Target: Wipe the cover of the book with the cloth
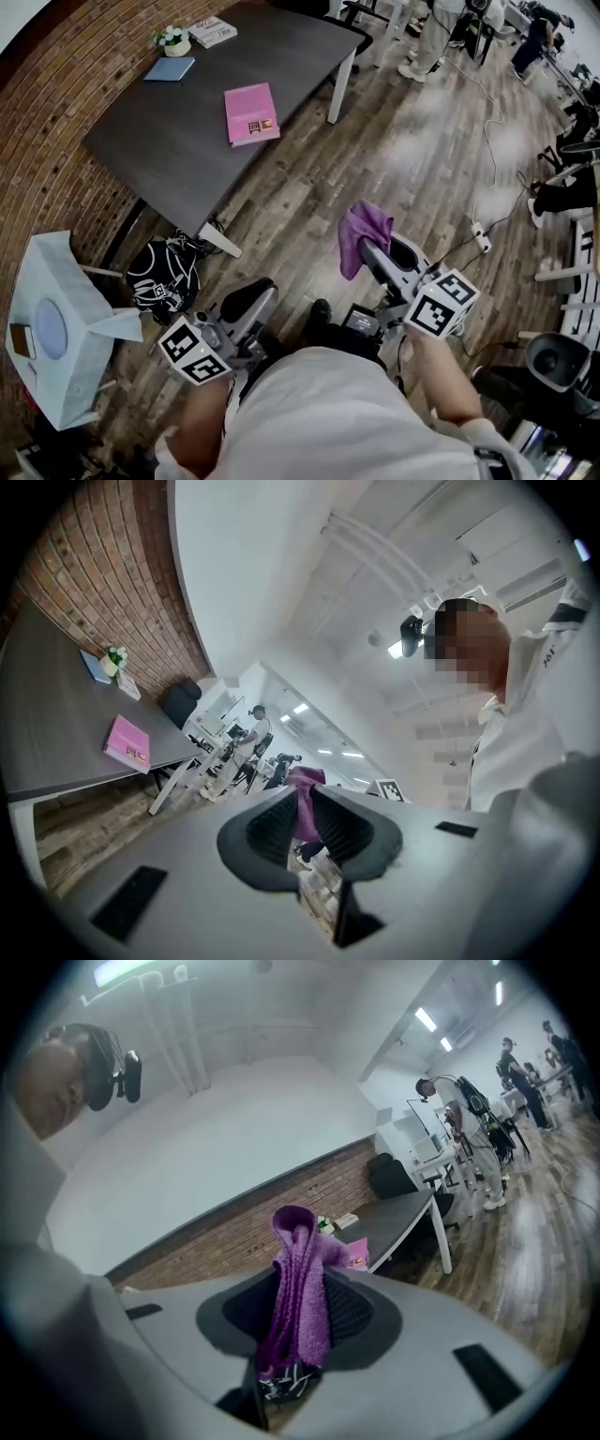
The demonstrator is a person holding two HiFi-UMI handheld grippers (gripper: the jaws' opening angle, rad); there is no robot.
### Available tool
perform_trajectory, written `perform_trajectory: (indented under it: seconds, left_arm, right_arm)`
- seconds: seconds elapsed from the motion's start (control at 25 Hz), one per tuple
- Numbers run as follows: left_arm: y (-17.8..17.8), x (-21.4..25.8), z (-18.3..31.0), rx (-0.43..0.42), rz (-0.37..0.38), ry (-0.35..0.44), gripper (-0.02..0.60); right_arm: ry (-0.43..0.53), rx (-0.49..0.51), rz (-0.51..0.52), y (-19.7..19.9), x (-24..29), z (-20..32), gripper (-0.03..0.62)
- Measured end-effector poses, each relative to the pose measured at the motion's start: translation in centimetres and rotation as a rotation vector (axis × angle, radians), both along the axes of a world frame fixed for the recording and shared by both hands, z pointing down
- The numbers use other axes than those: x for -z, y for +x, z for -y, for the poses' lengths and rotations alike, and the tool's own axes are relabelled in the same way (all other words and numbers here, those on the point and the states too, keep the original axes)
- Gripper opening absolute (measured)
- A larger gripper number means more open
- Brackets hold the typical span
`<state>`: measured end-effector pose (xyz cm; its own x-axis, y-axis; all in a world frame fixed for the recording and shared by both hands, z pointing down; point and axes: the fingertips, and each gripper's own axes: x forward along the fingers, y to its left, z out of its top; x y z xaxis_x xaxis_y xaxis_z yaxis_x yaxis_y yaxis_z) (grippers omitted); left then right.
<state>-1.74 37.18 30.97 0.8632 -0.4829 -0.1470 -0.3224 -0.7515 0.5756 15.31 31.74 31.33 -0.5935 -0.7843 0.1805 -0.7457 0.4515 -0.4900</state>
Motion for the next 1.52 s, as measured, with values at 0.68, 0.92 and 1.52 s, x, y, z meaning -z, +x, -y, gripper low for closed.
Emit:
perform_trajectory:
  seconds: [0.68, 0.92, 1.52]
  left_arm:
    - [5.3, -3.4, 7.9, 0.134, 0.120, -0.094, 0.046]
    - [4.0, -5.3, 11.9, 0.147, 0.140, -0.134, 0.021]
    - [-2.1, -10.5, 29.5, 0.031, 0.336, -0.164, 0.009]
  right_arm:
    - [-0.084, 0.093, -0.125, 6.2, -5.3, 10.0, 0.135]
    - [-0.140, 0.101, -0.126, 5.3, -7.9, 13.1, 0.137]
    - [-0.218, 0.000, -0.196, -0.4, -10.4, 27.1, 0.137]
